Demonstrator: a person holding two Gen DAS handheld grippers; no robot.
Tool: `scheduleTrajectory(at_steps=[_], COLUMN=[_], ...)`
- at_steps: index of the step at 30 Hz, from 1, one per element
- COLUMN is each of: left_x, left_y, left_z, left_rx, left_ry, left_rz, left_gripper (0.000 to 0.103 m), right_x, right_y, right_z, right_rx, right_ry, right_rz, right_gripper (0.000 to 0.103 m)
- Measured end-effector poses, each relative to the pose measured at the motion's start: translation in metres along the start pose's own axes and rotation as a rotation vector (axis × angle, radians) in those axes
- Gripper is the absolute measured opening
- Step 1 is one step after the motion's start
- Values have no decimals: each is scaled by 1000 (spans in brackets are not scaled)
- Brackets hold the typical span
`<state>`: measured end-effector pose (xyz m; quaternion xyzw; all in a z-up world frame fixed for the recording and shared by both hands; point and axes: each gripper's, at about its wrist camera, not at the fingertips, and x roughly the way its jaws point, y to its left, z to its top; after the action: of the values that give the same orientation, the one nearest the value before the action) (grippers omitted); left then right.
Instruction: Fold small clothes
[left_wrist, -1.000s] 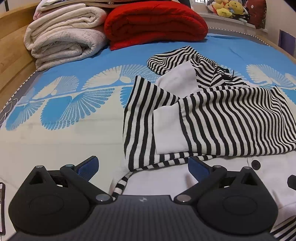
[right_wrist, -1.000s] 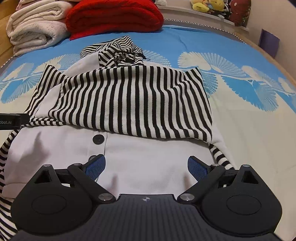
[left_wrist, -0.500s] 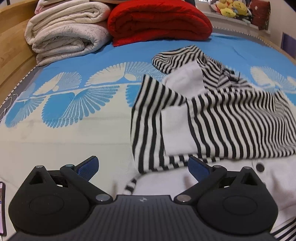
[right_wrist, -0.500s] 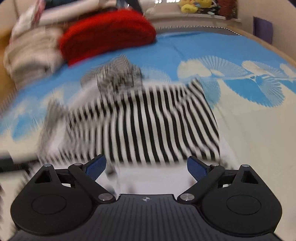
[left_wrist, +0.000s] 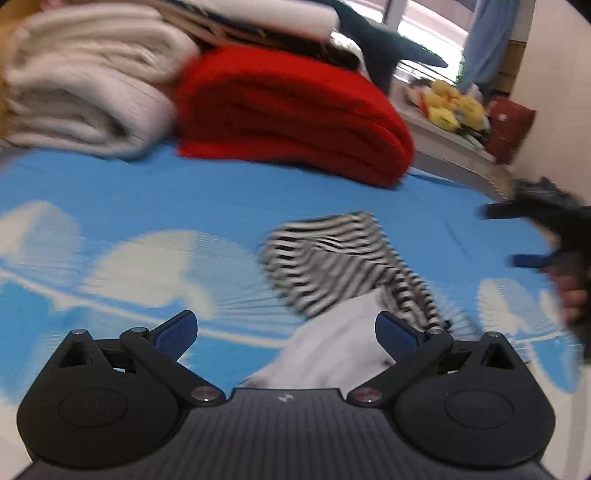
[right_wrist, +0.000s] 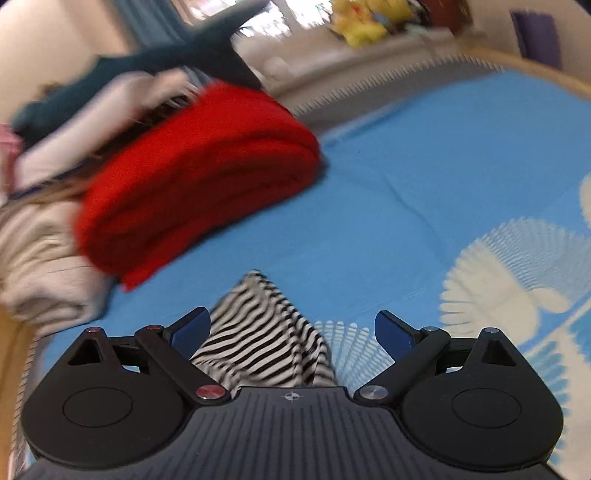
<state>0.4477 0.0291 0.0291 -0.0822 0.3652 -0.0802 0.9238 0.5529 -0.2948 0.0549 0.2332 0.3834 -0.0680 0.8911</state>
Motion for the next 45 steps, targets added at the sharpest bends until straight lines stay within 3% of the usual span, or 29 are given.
scheduleTrajectory(at_steps=[3, 6, 8, 9, 10, 11, 13, 15, 18, 19, 21, 22, 23, 24, 26, 27, 29, 33, 37, 40, 41, 42, 43, 45], left_x=[48, 76, 86, 88, 90, 91, 84, 74, 48, 41, 26, 20, 13, 8, -2, -8, -14, -17, 2, 39, 51, 61, 69, 65], left_y=[-17, -23, -16, -8, -1, 6, 23, 43, 68, 72, 78, 80, 82, 84, 84, 82, 74, 40, -7, -34, -38, -41, -42, -36], left_z=[10, 6, -1, -3, -3, -4, -4, -2, -5, -7, -18, -25, -32, -39, -51, -56, -56, -47, -38, -37, -38, -40, -41, -39], left_rx=[11, -1, -18, -24, -25, -26, -47, -102, -175, -178, -171, -166, -163, -166, -177, -183, -195, -201, -132, -73, -68, -60, -50, -93], left_ry=[63, 78, 98, 108, 116, 117, 109, 104, 88, 86, 95, 103, 116, 127, 151, 154, 154, 147, 218, 279, 297, 303, 323, 311], left_rz=[-104, -73, -61, -46, -28, -4, 38, 56, 50, 54, 66, 66, 65, 65, 59, 49, 18, -123, -263, -204, -179, -158, -172, -203], left_gripper=[103, 103, 103, 103, 103, 103, 103, 103, 103, 103, 103, 103, 103, 103, 103, 103, 103, 103, 103, 102, 98, 55, 2, 2], right_x=[60, 110, 133, 132, 131, 122, 76, 5, -113, -146, -197, -213, -223, -230, -237, -239, -241, -209, -148, -96, -82, -75, -76, -101], right_y=[8, 15, 24, 36, 48, 53, 53, 50, 32, 24, 3, -11, -24, -41, -65, -74, -91, -114, -122, -124, -124, -124, -121, -111], right_z=[-6, -23, -38, -48, -51, -47, -29, -18, -51, -76, -145, -185, -217, -250, -276, -273, -241, -171, -141, -142, -143, -148, -154, -162], right_rx=[-4, -4, -53, -154, -261, -263, -157, -117, -222, -291, -497, -591, -655, -711, -770, -754, -570, -146, -121, -109, -90, -97, -118, -195], right_ry=[42, 117, 168, 125, 126, 111, -33, -170, -231, -214, -80, 15, 90, 140, 135, 97, 7, -59, -8, 119, 171, 219, 229, 168], right_rz=[-37, -77, -123, -145, -125, -103, -33, 84, 304, 369, 469, 482, 447, 392, 286, 243, 212, 237, 211, 111, 99, 97, 95, 110], right_gripper=[96, 96, 88, 70, 12, 3, 5, 5, 5, 6, 15, 41, 59, 77, 75, 74, 75, 77, 86, 86, 80, 36, 7, 5])
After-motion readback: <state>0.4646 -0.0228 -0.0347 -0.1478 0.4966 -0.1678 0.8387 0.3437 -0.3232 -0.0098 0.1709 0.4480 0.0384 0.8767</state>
